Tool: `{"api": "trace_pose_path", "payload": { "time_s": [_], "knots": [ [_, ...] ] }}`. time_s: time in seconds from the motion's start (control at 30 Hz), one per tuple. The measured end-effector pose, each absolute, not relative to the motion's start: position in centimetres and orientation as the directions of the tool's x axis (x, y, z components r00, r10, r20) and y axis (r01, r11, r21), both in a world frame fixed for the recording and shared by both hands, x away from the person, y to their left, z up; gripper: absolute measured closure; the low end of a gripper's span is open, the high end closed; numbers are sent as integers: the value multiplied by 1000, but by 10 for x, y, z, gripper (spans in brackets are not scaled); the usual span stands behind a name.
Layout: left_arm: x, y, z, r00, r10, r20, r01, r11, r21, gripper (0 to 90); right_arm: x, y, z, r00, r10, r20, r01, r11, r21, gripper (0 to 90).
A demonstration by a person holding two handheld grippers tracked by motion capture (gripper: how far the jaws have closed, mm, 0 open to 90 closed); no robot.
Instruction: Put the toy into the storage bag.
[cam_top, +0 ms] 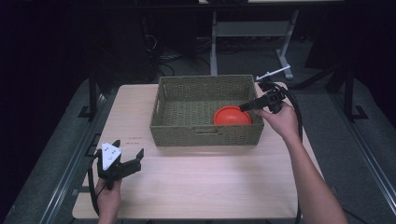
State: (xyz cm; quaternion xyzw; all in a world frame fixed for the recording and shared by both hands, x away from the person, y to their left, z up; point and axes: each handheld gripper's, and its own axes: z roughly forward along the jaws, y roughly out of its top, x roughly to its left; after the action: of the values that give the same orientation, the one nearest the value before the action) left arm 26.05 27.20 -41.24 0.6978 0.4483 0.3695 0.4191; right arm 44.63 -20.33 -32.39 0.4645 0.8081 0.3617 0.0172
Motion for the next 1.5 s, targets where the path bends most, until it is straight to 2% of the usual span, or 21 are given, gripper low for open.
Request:
{"api": "trace_pose_path", "payload": {
  "time_s": [0.57, 0.67, 1.5],
  "knots": [
    [261, 271, -412, 326, 935, 139, 309, -245, 919, 128, 407, -228, -317, -599, 738, 310, 702, 297, 647, 323],
    [261, 270, -412, 332, 932, 147, 311, -255, 916, 128, 398, -232, -320, -604, 720, 342, 706, 285, 648, 306],
    [262, 268, -413, 333, 932, 143, 308, -250, 918, 127, 346, -264, -346, -598, 714, 363, 707, 256, 659, 280]
  ]
}}
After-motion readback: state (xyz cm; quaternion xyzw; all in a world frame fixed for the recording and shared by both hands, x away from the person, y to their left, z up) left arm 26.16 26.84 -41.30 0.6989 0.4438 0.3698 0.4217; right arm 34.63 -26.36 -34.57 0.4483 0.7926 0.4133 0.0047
